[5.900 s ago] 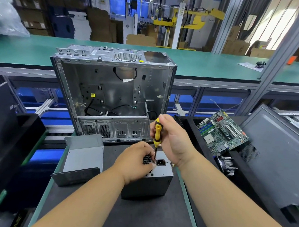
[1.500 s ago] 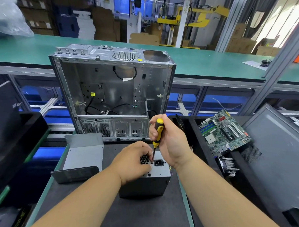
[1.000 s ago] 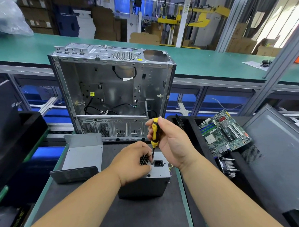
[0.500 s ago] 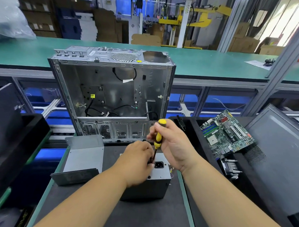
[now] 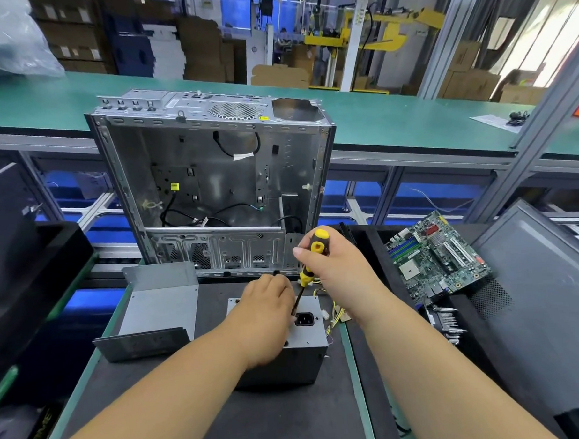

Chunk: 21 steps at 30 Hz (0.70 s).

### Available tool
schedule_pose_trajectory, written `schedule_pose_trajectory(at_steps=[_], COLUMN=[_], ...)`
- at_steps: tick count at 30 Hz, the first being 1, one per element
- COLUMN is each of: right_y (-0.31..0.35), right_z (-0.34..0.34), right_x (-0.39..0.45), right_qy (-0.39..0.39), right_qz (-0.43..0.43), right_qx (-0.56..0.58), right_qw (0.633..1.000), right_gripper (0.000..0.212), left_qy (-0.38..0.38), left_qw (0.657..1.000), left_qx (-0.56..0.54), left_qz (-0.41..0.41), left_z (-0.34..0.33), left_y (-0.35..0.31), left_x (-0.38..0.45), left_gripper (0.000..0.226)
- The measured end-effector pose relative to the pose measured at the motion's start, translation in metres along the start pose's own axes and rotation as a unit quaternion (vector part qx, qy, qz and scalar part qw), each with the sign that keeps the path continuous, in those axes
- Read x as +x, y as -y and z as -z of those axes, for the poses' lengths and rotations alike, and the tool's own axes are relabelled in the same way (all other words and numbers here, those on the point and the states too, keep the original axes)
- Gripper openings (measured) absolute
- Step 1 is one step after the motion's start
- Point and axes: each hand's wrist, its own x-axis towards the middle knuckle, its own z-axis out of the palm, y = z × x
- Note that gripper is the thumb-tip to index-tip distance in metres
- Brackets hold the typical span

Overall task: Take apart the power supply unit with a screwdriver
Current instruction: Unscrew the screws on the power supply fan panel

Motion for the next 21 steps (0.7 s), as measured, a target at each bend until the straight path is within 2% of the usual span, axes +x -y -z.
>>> schedule_pose_trajectory(at_steps=[12, 16, 21], right_y=[-0.001, -0.001, -0.002], right_z=[0.008, 0.01, 0.011], right_x=[0.0, 0.0, -0.001], right_qy=[-0.012, -0.015, -0.035], right_qz=[0.027, 0.024, 0.01], right_qx=[-0.002, -0.001, 0.039], right_qw=[1.0, 1.0, 0.999], right_gripper=[0.01, 0.01, 0.006], left_qy=[-0.011, -0.011, -0.013], left_qw=[0.999, 0.999, 1.0], left_qx=[0.022, 0.033, 0.015], left_qz=[0.026, 0.006, 0.011], left_z=[-0.001, -0.001, -0.003], left_y=[-0.005, -0.003, -0.002], left_x=[0.001, 0.002, 0.001], left_gripper=[0.033, 0.033, 0.029])
